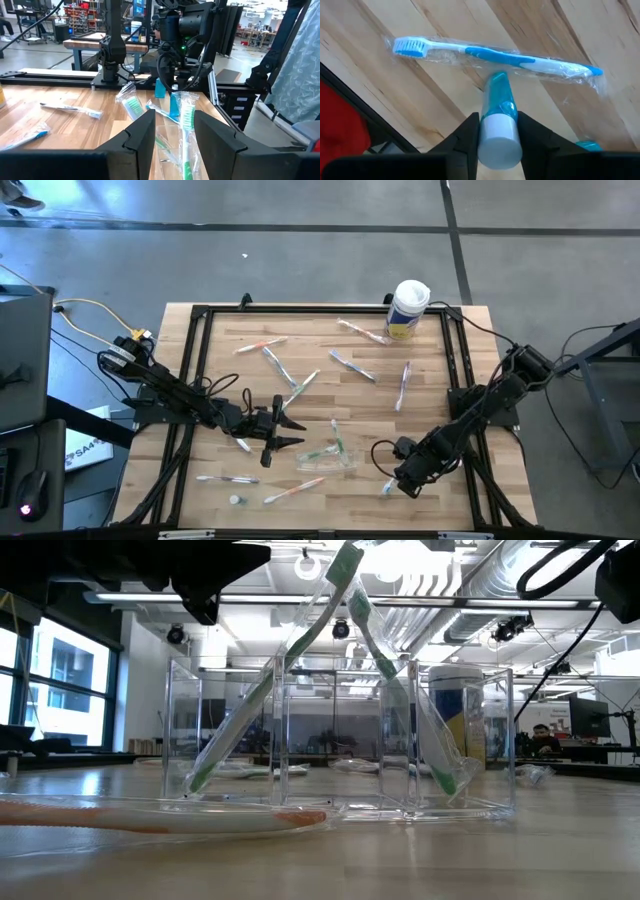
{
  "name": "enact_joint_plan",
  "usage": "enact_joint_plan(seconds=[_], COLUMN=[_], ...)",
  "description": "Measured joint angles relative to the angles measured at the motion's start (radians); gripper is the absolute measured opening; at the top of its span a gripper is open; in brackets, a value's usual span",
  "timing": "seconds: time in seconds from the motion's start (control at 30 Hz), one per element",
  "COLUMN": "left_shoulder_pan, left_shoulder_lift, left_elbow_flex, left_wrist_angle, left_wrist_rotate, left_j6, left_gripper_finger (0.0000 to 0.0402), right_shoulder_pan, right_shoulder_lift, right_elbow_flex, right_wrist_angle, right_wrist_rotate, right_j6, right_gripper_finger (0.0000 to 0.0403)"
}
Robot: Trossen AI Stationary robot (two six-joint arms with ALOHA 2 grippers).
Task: Pick & Place toothbrushing station
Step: Put the middle blue mouthwash into the transparent organizer
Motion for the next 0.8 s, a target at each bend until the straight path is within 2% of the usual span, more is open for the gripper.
enact_joint_plan(seconds=[0.17, 0.47, 0.8], left_shoulder_pan=[0.0, 0.0, -0.015], left_shoulder_lift=[0.0, 0.0, -0.058], left_elbow_flex=[0.0, 0.0, 0.0], left_wrist_angle=[0.0, 0.0, -0.019], left_wrist_rotate=[0.0, 0.0, 0.002], left_j6=[0.0, 0.0, 0.005], left_gripper_finger=[0.0136, 0.0136, 0.0136], right_shoulder_pan=[-0.004, 0.015, -0.026], right_shoulder_lift=[-0.019, -0.032, -0.032], right_elbow_flex=[0.01, 0.163, 0.328], right_wrist_angle=[-0.048, -0.268, -0.212], right_wrist_rotate=[0.032, 0.106, 0.291], right_j6=[-0.022, -0.04, -0.368], right_gripper_finger=[0.0093, 0.0093, 0.0093])
